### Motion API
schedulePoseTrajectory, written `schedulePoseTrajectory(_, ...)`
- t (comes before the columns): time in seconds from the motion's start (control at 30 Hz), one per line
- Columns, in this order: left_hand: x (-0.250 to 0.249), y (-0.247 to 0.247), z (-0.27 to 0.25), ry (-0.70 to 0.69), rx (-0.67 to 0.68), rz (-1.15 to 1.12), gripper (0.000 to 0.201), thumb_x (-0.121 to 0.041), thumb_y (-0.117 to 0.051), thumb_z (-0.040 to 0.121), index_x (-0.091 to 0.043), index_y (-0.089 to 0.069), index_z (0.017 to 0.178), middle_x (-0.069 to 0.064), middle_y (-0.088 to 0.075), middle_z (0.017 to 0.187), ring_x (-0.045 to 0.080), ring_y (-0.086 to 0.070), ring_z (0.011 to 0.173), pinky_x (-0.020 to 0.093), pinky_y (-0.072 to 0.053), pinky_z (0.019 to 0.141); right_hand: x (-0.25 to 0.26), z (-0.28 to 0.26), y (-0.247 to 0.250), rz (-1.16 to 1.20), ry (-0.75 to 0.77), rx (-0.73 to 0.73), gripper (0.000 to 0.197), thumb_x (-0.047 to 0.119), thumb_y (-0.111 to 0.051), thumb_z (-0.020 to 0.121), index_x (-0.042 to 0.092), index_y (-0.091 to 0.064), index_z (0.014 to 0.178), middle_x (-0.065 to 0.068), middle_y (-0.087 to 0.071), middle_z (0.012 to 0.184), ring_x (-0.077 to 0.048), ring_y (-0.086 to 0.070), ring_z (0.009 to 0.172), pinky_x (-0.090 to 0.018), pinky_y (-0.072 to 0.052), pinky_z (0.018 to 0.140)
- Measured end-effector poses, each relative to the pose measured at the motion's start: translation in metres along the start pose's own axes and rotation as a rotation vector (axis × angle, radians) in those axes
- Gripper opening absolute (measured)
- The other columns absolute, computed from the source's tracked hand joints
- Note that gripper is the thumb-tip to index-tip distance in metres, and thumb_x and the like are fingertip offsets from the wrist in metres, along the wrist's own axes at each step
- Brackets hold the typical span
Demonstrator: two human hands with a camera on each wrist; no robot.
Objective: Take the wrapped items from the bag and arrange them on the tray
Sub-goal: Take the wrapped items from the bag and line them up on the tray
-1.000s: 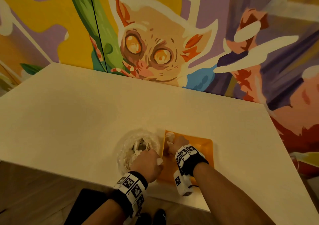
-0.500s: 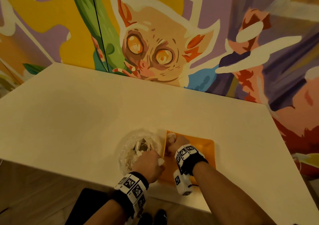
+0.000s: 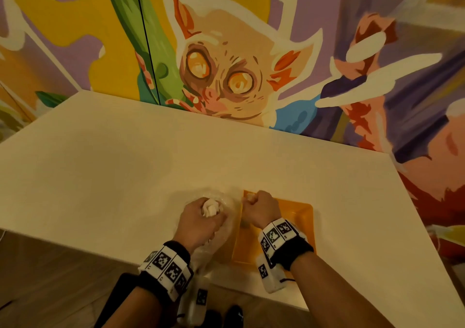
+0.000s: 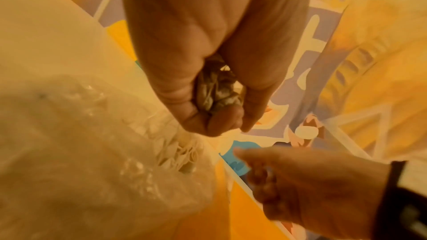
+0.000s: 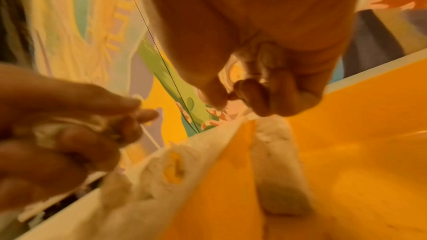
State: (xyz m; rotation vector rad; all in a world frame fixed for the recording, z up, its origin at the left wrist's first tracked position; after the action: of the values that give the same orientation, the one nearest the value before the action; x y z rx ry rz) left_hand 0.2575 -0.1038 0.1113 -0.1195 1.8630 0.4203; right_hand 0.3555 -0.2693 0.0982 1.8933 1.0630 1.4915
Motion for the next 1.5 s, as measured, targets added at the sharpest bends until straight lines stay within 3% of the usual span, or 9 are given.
schedulePoseTrajectory(0.07,0.0,0.002,0.0,-0.004,0.007,-0.009,0.015,-0.01,-0.073,0.08,-0.013,-0.065,0.092,0.007,-0.066,0.065,0.016,-0.054,0.044,0.026,-0.045,0.044,0.025,-0.011,0.001,0.184,0.142,0.028,0.024,0.038,-0.06,0.092,0.015,-0.057,0.086,0.006,-0.058,0.074,-0.008,-0.053,0.065,-0.019,-0.037,0.053)
schedulePoseTrajectory(0.17,-0.002,0.0,-0.002,-0.021,0.047,-0.039,0.018,-0.005,-0.072,0.08,-0.01,-0.064,0.095,0.005,-0.063,0.064,0.015,-0.053,0.045,0.026,-0.044,0.044,0.058,-0.031,-0.01,0.411,0.32,0.233,0.021,0.038,-0.067,0.089,0.017,-0.067,0.092,0.005,-0.066,0.081,-0.007,-0.061,0.071,-0.019,-0.048,0.061)
schedulePoseTrajectory(0.27,-0.005,0.0,-0.003,-0.044,0.06,-0.053,0.025,0.003,-0.07,0.079,-0.012,-0.063,0.099,0.004,-0.064,0.065,0.014,-0.054,0.045,0.026,-0.044,0.042,0.067,-0.037,-0.018,0.394,0.414,0.305,0.016,0.031,-0.071,0.086,0.018,-0.072,0.095,0.0,-0.07,0.091,-0.007,-0.065,0.084,-0.017,-0.05,0.073)
schedulePoseTrajectory(0.63,-0.002,0.001,-0.003,-0.01,0.058,-0.114,0.005,-0.009,-0.059,0.093,-0.008,-0.064,0.092,-0.002,-0.065,0.06,0.02,-0.057,0.052,0.031,-0.043,0.049,0.057,-0.028,-0.007,0.541,0.348,0.114,0.005,0.018,-0.079,0.079,0.019,-0.074,0.078,0.009,-0.067,0.067,-0.005,-0.063,0.064,-0.019,-0.051,0.063)
schedulePoseTrajectory(0.87,0.01,0.006,0.0,0.046,0.02,-0.3,0.008,-0.007,-0.06,0.091,-0.01,-0.066,0.096,0.01,-0.069,0.079,0.024,-0.062,0.065,0.032,-0.047,0.052,0.063,-0.028,0.003,0.559,0.429,0.038,0.006,0.019,-0.074,0.084,0.024,-0.072,0.082,0.005,-0.071,0.08,-0.004,-0.063,0.071,-0.017,-0.051,0.069)
schedulePoseTrajectory(1.07,0.013,0.011,0.0,0.09,-0.049,-0.488,0.021,0.003,-0.046,0.089,-0.005,-0.062,0.099,0.011,-0.067,0.08,0.02,-0.058,0.059,0.027,-0.04,0.046,0.066,-0.026,0.009,0.614,0.43,0.052,0.008,0.02,-0.065,0.092,0.024,-0.061,0.085,0.006,-0.068,0.085,-0.014,-0.067,0.077,-0.034,-0.058,0.071)
schedulePoseTrajectory(1.27,0.009,0.027,0.001,0.04,-0.142,-0.472,0.031,0.001,-0.047,0.091,-0.017,-0.069,0.101,0.001,-0.066,0.08,0.02,-0.059,0.06,0.026,-0.038,0.047,0.07,-0.029,0.026,0.565,0.497,0.013,0.009,0.015,-0.065,0.091,0.023,-0.068,0.087,0.004,-0.069,0.084,-0.01,-0.063,0.076,-0.02,-0.052,0.068)
schedulePoseTrajectory(1.37,0.004,0.024,0.002,0.057,-0.076,-0.501,0.017,-0.009,-0.059,0.09,-0.016,-0.071,0.1,0.003,-0.067,0.081,0.017,-0.052,0.057,0.026,-0.034,0.048,0.074,-0.031,0.036,0.478,0.533,-0.015,0.009,0.012,-0.068,0.089,0.02,-0.072,0.087,0.003,-0.07,0.09,-0.003,-0.06,0.074,-0.012,-0.048,0.068)
schedulePoseTrajectory(1.5,0.0,0.012,-0.001,0.043,0.038,-0.445,0.013,-0.019,-0.066,0.09,-0.013,-0.071,0.099,0.005,-0.06,0.071,0.016,-0.047,0.055,0.025,-0.031,0.046,0.077,-0.031,0.038,0.403,0.587,-0.016,0.008,0.013,-0.069,0.088,0.019,-0.075,0.088,0.008,-0.069,0.087,-0.003,-0.061,0.077,-0.013,-0.048,0.069)
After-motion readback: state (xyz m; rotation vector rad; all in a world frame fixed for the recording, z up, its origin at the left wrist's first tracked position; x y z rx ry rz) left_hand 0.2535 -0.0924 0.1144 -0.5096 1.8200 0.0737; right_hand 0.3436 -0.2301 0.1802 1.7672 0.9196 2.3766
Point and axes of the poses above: each hand's wrist, its own z-axis towards the middle knuckle, its own y-axis out of the back of the hand, x = y × z, the point moved 8 cm from there along z, towards the middle knuckle
